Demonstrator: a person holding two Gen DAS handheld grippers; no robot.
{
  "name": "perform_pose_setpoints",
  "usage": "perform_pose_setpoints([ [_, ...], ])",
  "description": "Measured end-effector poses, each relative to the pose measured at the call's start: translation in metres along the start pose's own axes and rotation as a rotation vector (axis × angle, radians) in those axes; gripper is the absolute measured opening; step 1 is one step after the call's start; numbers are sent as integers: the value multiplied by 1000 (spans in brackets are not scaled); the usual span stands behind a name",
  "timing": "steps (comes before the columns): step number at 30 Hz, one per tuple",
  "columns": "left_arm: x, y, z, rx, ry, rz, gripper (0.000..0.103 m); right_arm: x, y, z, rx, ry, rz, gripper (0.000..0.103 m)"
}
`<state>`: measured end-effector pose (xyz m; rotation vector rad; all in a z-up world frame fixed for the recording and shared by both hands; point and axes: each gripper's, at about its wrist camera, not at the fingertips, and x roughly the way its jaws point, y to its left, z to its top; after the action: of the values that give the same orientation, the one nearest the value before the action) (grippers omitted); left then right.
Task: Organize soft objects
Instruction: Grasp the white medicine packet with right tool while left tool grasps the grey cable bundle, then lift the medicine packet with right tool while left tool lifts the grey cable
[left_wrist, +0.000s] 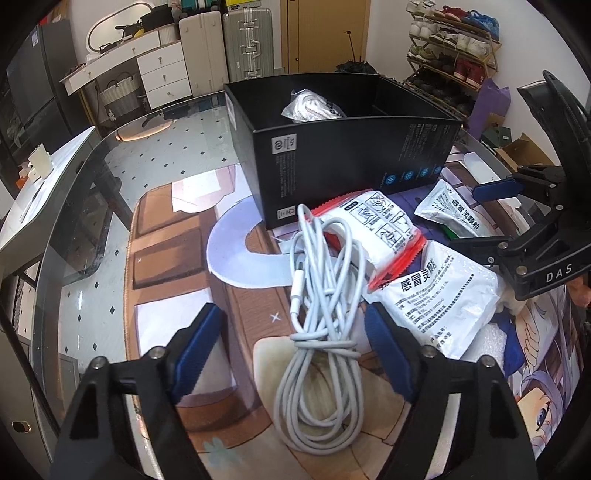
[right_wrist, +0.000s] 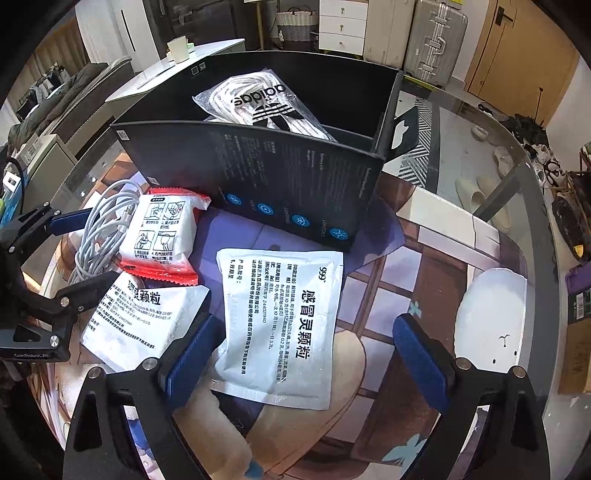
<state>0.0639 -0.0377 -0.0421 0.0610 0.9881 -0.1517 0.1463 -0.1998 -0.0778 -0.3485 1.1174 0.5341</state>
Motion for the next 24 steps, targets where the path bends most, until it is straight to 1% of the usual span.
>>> perform_pose_setpoints([
  [1, -1, -1, 0, 4, -4, -2, 72, -1, 0, 0, -1, -4, 0, 86],
  [2, -1, -2, 0, 4, -7, -5, 69, -3, 0, -1, -2, -7, 1, 83],
  [4, -2, -4, 0, 12, -10, -11, 64, -5, -1, 0, -3, -10, 4, 73],
  [5, -3, -4, 0, 17, -11, -15, 61, -6, -1, 1, -1, -12, 4, 69],
  [6, -3, -6, -1, 20, -12, -17, 56, -6, -1, 1, 1, -14, 2, 63],
  [7, -4, -7, -1, 23, -14, -18, 54, -7, -1, 2, 0, -15, 1, 59],
  [8, -5, -10, -1, 24, -16, -18, 49, -8, 0, 2, -4, -16, 2, 57],
  [9, -6, -11, -1, 24, -19, -15, 39, -9, 0, 2, -8, -17, 4, 53],
  [10, -7, -11, -1, 19, -21, -14, 34, -9, 1, 2, -10, -16, 5, 49],
  [11, -7, -10, -1, 10, -22, -12, 28, -10, 1, 3, -11, -14, 6, 48],
  [14, -7, -9, 0, 5, -19, -20, 28, -11, 1, 4, -14, -11, 8, 45],
  [17, -7, -10, -1, 10, -19, -14, 28, -13, 2, 3, -21, -10, 8, 40],
  [19, -7, -10, -1, 10, -17, -15, 28, -13, 3, 3, -27, -10, 13, 35],
  [24, -7, -8, 1, 6, -8, -20, 28, -15, 2, 2, -32, -10, 18, 32],
])
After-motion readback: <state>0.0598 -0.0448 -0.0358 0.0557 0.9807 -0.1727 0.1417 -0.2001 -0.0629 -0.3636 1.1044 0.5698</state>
